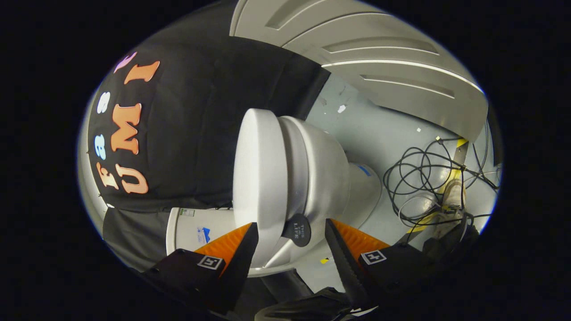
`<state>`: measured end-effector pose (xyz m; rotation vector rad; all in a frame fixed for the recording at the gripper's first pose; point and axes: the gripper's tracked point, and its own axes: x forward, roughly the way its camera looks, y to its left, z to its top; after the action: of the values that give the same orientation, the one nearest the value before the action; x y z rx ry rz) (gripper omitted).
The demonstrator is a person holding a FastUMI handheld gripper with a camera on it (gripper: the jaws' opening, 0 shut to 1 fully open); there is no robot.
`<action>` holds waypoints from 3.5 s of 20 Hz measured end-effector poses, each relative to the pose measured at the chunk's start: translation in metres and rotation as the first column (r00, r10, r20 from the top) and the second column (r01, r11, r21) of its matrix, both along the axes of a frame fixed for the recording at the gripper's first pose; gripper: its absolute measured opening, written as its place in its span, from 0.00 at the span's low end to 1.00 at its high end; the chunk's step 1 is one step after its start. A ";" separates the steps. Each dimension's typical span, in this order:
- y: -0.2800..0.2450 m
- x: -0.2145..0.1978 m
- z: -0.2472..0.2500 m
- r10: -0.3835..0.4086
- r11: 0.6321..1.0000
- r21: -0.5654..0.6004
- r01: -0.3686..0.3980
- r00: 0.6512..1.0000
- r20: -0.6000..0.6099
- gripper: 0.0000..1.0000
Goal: Open the toilet lid.
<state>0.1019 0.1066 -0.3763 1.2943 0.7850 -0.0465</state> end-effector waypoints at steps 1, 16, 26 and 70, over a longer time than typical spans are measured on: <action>0.000 0.005 -0.004 -0.005 1.000 0.009 0.005 1.000 -0.008 0.97; 0.004 0.007 -0.004 0.014 0.997 0.076 -0.015 1.000 0.012 0.14; 0.002 0.009 -0.007 -0.025 0.997 0.071 0.023 0.999 0.022 0.08; 0.116 0.057 0.252 0.374 0.512 -0.859 0.007 0.899 0.230 0.08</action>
<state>0.1591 0.2221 -0.1244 0.2269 0.4271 0.0104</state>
